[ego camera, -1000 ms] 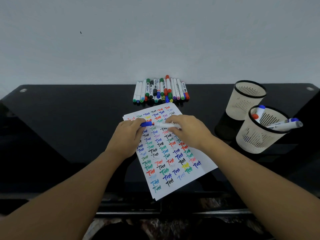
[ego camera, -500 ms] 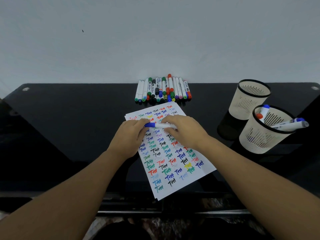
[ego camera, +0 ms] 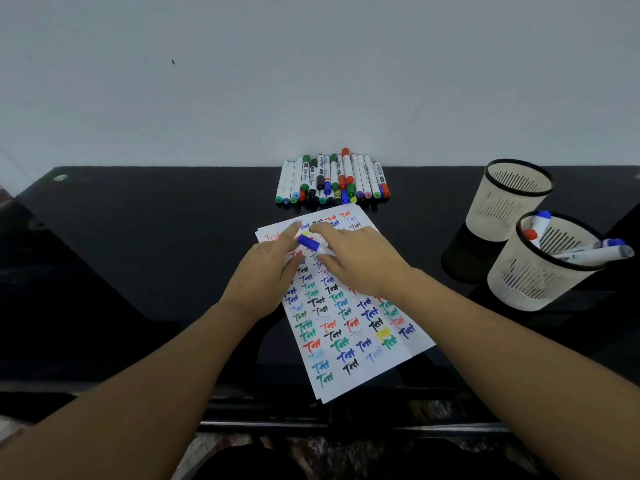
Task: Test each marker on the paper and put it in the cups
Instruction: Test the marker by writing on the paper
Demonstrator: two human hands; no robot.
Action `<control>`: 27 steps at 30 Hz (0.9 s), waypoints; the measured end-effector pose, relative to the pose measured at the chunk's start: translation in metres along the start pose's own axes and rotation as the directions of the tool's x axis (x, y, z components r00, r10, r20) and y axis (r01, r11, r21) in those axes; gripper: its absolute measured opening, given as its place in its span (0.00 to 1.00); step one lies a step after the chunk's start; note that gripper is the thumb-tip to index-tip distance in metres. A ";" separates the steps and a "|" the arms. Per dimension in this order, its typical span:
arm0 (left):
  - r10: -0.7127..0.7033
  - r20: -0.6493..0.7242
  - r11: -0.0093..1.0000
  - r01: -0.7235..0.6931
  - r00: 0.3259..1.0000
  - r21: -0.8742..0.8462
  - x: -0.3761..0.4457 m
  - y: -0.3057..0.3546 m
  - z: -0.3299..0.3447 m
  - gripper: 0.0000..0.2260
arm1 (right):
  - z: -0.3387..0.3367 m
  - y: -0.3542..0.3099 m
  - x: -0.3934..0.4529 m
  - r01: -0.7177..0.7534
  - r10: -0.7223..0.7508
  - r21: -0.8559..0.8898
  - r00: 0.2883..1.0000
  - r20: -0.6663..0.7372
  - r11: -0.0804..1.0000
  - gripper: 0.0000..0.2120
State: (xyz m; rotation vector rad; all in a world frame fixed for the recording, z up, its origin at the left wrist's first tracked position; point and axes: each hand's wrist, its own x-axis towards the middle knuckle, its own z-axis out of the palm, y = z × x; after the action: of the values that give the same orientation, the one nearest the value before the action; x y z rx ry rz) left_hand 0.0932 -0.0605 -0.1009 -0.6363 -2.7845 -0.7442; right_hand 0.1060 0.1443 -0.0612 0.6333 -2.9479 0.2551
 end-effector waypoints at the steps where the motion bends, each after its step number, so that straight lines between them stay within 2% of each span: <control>1: -0.024 0.010 1.000 0.024 1.000 -0.009 0.001 -0.001 0.000 0.30 | 0.001 0.001 -0.001 -0.018 0.018 0.042 1.000 0.000 0.999 0.23; 3: -0.071 0.030 0.997 0.072 0.997 -0.017 0.004 -0.005 0.001 0.33 | 0.003 0.003 -0.004 -0.054 0.053 0.124 0.999 0.010 0.991 0.25; 6: -0.071 0.038 0.995 0.068 0.997 0.071 0.008 -0.011 0.005 0.33 | 0.004 0.007 -0.006 -0.110 0.108 0.208 0.994 0.021 0.972 0.29; 10: -0.027 0.034 0.994 0.024 0.999 0.107 0.011 -0.012 0.009 0.31 | -0.001 0.011 -0.008 -0.145 0.139 0.224 0.989 0.043 0.964 0.27; 21: -0.061 0.051 0.993 0.055 0.997 0.107 0.011 -0.012 0.007 0.31 | -0.001 0.013 -0.011 -0.198 0.201 0.283 0.979 0.019 0.938 0.24; 23: -0.059 0.049 0.993 0.053 0.997 0.107 0.011 -0.011 0.006 0.31 | -0.001 0.013 -0.010 -0.224 0.232 0.355 0.973 0.021 0.908 0.24; 27: -0.059 0.048 0.994 0.054 0.997 0.093 0.011 -0.010 0.005 0.31 | -0.005 0.017 -0.008 -0.268 0.271 0.593 0.959 0.086 0.760 0.25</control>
State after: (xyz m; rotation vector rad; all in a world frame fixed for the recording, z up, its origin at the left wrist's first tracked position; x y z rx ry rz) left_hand 0.0787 -0.0619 -0.1067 -0.5690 -2.8746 -0.6146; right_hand 0.1061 0.1638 -0.0593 0.2371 -2.9159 1.2572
